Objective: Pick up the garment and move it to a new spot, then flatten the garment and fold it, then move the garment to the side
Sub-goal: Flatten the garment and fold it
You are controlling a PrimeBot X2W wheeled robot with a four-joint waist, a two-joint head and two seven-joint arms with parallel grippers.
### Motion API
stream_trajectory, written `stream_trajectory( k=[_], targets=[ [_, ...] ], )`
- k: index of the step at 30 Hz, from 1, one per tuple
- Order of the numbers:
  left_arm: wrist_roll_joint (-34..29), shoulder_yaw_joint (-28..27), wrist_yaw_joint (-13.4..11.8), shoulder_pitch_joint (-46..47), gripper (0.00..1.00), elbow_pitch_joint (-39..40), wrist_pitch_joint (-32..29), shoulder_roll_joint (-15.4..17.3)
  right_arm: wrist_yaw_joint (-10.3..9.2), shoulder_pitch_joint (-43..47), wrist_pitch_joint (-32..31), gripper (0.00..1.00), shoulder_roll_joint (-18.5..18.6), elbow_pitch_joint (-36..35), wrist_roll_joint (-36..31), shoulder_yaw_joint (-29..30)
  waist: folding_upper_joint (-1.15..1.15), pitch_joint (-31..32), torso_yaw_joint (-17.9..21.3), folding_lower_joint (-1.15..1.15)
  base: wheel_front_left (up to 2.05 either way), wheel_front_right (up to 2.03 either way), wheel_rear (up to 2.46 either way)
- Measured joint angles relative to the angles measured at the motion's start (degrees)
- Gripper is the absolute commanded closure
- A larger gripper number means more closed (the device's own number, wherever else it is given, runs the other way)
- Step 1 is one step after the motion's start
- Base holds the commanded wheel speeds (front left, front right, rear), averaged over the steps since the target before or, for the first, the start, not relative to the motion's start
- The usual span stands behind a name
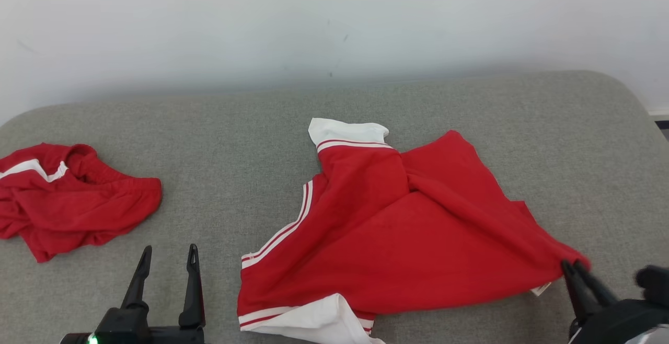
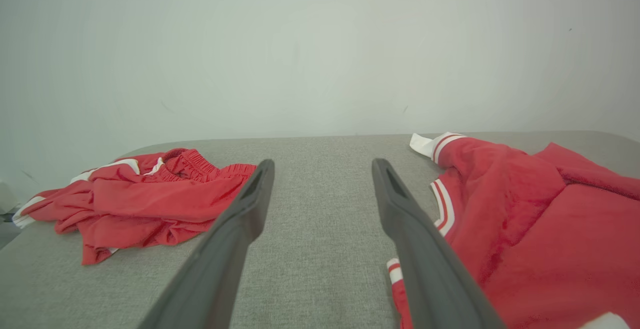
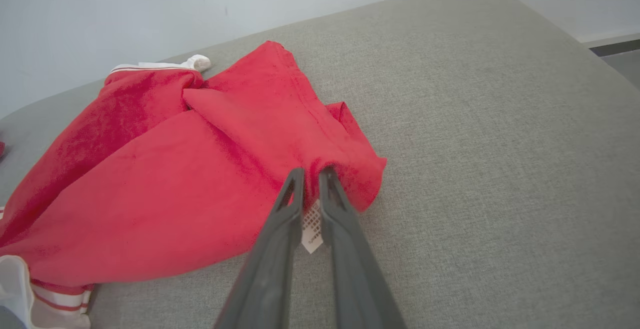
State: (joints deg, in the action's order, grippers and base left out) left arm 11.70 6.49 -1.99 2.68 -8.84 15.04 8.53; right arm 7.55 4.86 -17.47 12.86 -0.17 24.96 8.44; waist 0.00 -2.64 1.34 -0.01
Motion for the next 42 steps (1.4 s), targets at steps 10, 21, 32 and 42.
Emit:
stream_trajectory(
  k=[10, 21, 32, 42],
  targets=[
    [0.07, 0.18, 0.30, 0.80, 0.00, -0.16, 0.00, 0.04, -0.01, -0.14, -4.31, 0.00, -2.57, -10.68, -5.97, 3.50, 0.00, -0.54, -2.41, 0.00, 0.00, 0.00, 0.00],
    [0.07, 1.01, 0.98, 2.92, 0.00, -0.24, 0.00, 0.05, 0.00, -19.91, -0.87, 0.00, 4.38, 8.33, -9.84, -1.04, 0.00, -3.09, -5.72, 0.00, 0.00, 0.00, 0.00],
    [0.00, 1.64, 1.42, 5.16, 0.00, -0.46, 0.00, -0.76, 0.00, -34.58, 4.30, 0.00, 6.88, 34.70, -11.77, -3.23, 0.01, -6.82, -9.70, 0.01, 0.00, 0.00, 0.00],
    [-0.10, 1.19, 1.59, 6.81, 0.00, -0.43, 0.00, -1.12, 0.00, -43.37, 8.00, 0.00, 8.55, 54.01, -14.60, -5.24, 0.01, -10.76, -11.87, 0.01, 0.00, 0.00, 0.00]
  ],
)
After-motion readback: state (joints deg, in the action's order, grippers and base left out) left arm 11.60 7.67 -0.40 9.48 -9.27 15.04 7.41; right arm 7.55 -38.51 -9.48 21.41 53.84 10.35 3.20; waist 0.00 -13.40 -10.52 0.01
